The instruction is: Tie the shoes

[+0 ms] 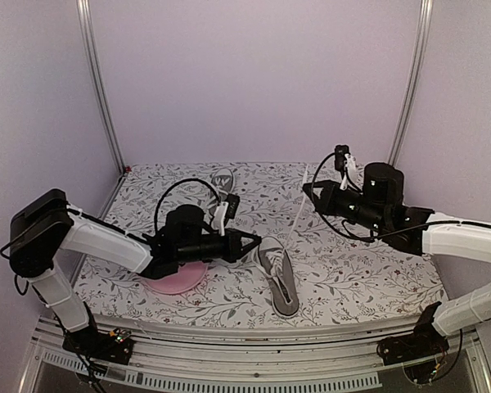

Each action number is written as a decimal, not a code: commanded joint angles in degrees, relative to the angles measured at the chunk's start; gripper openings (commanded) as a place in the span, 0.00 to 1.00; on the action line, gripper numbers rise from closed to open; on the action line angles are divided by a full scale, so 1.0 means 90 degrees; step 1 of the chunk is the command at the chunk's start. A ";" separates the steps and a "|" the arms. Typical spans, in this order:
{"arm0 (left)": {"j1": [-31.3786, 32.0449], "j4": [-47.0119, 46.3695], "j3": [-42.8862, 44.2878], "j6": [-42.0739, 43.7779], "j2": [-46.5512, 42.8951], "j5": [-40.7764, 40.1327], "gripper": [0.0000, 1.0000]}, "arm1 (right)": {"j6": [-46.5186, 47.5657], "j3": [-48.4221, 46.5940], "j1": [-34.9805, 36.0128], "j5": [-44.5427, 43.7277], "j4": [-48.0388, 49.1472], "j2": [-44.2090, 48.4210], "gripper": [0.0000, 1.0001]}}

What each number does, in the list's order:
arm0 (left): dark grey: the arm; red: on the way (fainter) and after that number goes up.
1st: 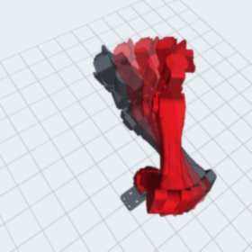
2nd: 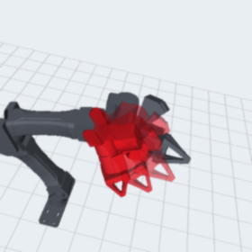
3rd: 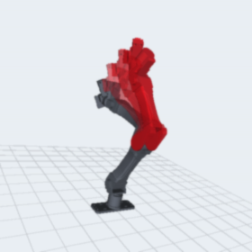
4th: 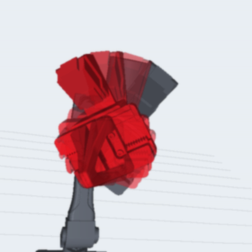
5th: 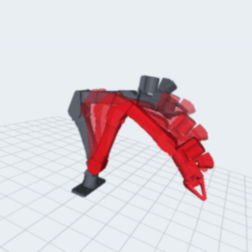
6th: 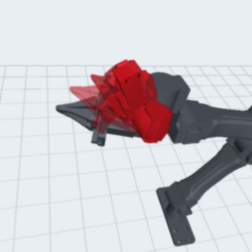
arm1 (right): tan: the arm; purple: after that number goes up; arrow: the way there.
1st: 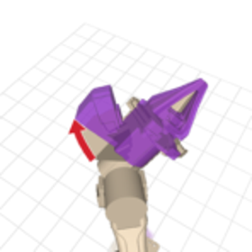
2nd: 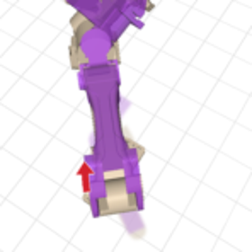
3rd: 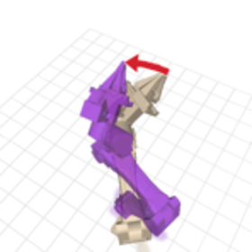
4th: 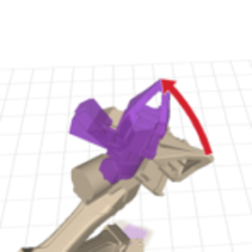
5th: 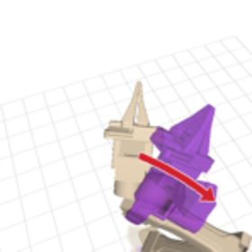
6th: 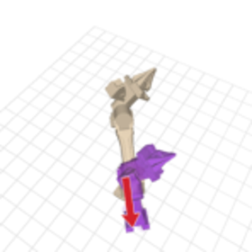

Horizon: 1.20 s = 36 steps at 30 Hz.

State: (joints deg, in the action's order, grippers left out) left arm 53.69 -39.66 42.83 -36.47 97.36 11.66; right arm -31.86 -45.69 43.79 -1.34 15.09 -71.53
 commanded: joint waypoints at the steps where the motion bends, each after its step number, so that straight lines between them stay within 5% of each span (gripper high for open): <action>1: -0.0157 -0.0284 -0.0334 -0.0191 -0.0228 -0.0317 0.00 | 0.0056 0.0214 -0.0031 -0.1042 -0.0504 0.0490 0.02; 5: -0.0233 -0.0408 -0.0491 -0.0315 -0.0202 -0.0310 0.00 | 0.0105 0.0420 -0.0029 -0.1334 -0.0729 0.0962 0.02; 11: -0.0301 -0.0473 -0.0055 -0.0031 0.0199 0.0065 0.00 | 0.0872 0.0500 -0.0027 -0.0482 -0.0607 0.1225 0.02; 23: -0.0964 0.0011 -0.0608 -0.0041 -0.0680 -0.0586 0.00 | 0.0649 0.0715 -0.0072 -0.1514 -0.1020 0.1568 0.02; 36: -0.0043 -0.0309 -0.0316 0.0798 -0.0983 -0.0023 0.00 | 0.1098 -0.0824 0.0037 0.0196 -0.0724 -0.0522 0.02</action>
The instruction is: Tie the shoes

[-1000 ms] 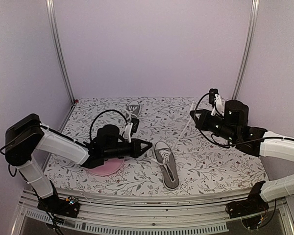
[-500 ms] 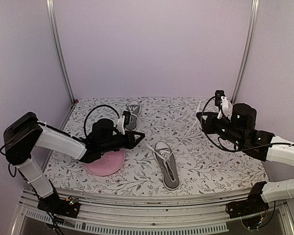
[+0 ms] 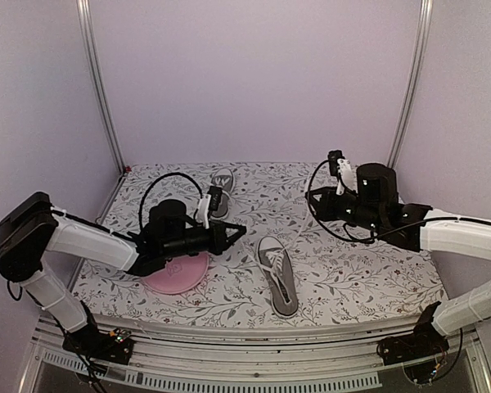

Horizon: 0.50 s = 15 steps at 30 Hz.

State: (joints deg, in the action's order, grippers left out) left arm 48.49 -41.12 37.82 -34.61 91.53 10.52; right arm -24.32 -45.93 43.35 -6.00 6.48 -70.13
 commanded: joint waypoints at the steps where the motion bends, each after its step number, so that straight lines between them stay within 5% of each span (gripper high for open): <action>1: 0.0660 -0.0091 0.0258 0.0698 -0.0394 0.0007 0.00 | 0.0307 -0.1043 0.0174 0.0777 0.0237 -0.0944 0.02; 12: 0.1664 0.0316 0.0001 0.1118 -0.0990 -0.1230 0.00 | -0.0050 -0.2253 0.0701 0.1885 0.0564 -0.2814 0.02; 14: 0.1687 0.0517 0.0136 0.1087 -0.0921 -0.1315 0.00 | -0.0166 -0.2132 0.0693 0.1981 0.0608 -0.2808 0.13; 15: 0.1695 0.0602 0.0224 0.1059 -0.0873 -0.1338 0.00 | -0.0185 -0.2037 0.0672 0.2014 0.0625 -0.2744 0.28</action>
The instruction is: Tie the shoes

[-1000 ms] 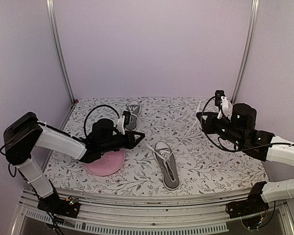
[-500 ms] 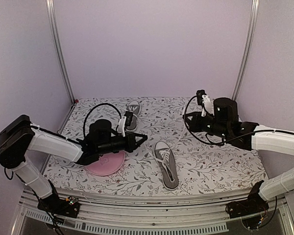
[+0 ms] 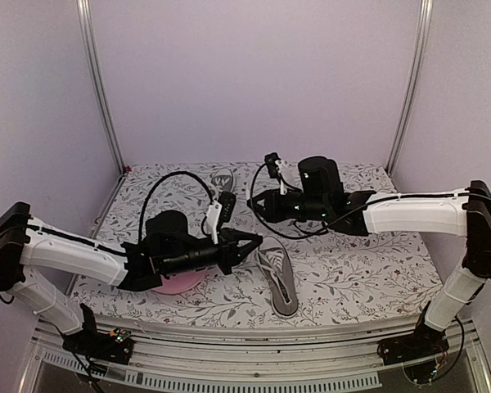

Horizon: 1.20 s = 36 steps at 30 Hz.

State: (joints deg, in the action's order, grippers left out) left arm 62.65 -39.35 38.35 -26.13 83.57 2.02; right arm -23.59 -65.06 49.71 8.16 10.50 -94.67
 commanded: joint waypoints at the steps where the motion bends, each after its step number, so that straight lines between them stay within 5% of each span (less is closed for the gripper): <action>1: 0.0124 0.0466 0.0246 0.0120 0.0069 -0.0393 0.00 | -0.0275 0.0204 -0.0085 0.0433 0.0178 0.0088 0.41; 3: 0.0111 0.0592 0.0453 0.0104 0.0197 -0.0403 0.00 | -0.0347 0.0534 -0.0298 0.0440 0.0211 0.0412 0.59; 7: 0.0017 0.1173 0.1101 0.0098 0.0487 -0.0554 0.00 | -0.0158 0.1545 -0.0775 0.0829 0.0474 0.1292 0.76; 13: -0.0367 0.1589 0.1602 -0.0025 0.0839 -0.0273 0.00 | 0.0568 0.2719 -0.0913 0.1847 0.1005 0.2208 0.80; 18: -0.0587 0.1676 0.1746 -0.0110 0.0953 0.0057 0.00 | 0.0525 0.3039 -0.0700 0.2294 0.1427 0.2228 0.80; 31: -0.0681 0.1621 0.1763 -0.0365 0.1055 0.0289 0.00 | 0.0969 0.1893 -0.0161 0.1949 0.1401 0.0800 0.66; 34: -0.0673 0.1541 0.1784 -0.0372 0.1094 0.0353 0.00 | 0.0912 0.1738 -0.0127 0.1885 0.1443 0.0610 0.58; 36: -0.0673 0.1500 0.1798 -0.0388 0.1127 0.0370 0.00 | 0.0807 0.1692 -0.0097 0.1733 0.1472 0.0577 0.42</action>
State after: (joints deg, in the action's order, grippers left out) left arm 56.73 -24.36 52.82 -29.04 92.86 3.62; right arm -15.66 -47.46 47.92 26.06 21.87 -87.96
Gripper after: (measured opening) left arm 0.004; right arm 0.558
